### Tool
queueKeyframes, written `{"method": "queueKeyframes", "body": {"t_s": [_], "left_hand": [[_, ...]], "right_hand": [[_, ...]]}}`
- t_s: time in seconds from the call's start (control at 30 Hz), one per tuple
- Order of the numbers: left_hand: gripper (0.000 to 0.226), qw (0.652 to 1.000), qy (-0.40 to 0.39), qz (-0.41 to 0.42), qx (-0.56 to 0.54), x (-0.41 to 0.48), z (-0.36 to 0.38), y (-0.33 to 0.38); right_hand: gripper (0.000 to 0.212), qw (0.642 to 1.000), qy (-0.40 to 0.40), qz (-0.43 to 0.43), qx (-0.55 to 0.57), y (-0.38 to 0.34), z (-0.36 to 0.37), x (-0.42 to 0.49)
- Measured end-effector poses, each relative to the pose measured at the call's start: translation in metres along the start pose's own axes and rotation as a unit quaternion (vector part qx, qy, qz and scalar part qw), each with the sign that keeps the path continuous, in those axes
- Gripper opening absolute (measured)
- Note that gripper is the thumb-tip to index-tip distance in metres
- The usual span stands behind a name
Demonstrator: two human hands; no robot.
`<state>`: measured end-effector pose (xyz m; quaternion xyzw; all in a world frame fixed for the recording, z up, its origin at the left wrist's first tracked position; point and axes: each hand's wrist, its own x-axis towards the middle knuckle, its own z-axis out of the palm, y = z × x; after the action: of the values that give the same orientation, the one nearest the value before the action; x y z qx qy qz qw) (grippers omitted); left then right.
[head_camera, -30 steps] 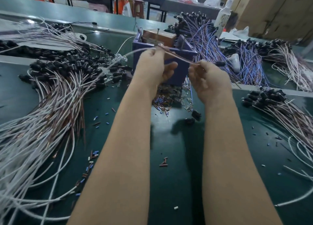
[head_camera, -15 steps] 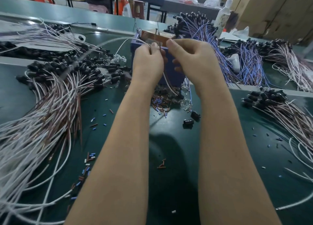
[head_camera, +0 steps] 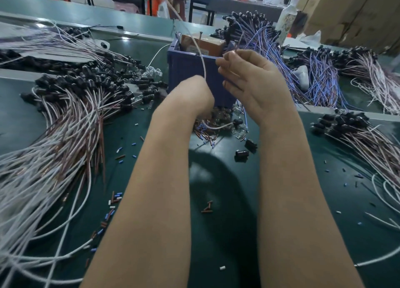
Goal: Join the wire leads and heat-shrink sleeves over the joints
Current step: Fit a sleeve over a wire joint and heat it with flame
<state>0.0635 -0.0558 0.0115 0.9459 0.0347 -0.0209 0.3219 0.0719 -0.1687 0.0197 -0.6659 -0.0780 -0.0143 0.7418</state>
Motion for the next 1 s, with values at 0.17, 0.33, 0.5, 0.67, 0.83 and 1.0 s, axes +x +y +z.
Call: {"method": "queueKeyframes", "body": {"t_s": [0.17, 0.33, 0.5, 0.67, 0.83, 1.0], "left_hand": [[0.023, 0.989, -0.103, 0.01, 0.102, -0.005, 0.003, -0.002], [0.029, 0.985, -0.139, 0.023, 0.1, -0.004, -0.002, -0.01], [0.026, 0.989, 0.049, 0.036, -0.135, -0.003, -0.022, -0.011], [0.029, 0.92, 0.197, 0.024, -0.337, 0.002, -0.022, -0.006], [0.035, 0.925, 0.268, 0.036, -0.267, 0.004, -0.017, -0.013], [0.032, 0.965, 0.195, -0.021, -0.176, 0.006, -0.018, -0.022]], "right_hand": [[0.014, 0.998, -0.06, -0.007, -0.025, 0.005, 0.004, 0.0], [0.014, 0.998, -0.059, -0.01, -0.029, 0.009, 0.005, 0.002], [0.014, 0.996, -0.078, 0.024, -0.032, 0.012, 0.004, 0.001], [0.014, 0.981, -0.159, 0.063, -0.093, 0.011, 0.005, -0.005], [0.007, 0.969, -0.132, 0.074, -0.197, 0.013, 0.006, -0.003], [0.012, 0.965, 0.019, 0.01, -0.262, 0.009, 0.0, 0.002]]}}
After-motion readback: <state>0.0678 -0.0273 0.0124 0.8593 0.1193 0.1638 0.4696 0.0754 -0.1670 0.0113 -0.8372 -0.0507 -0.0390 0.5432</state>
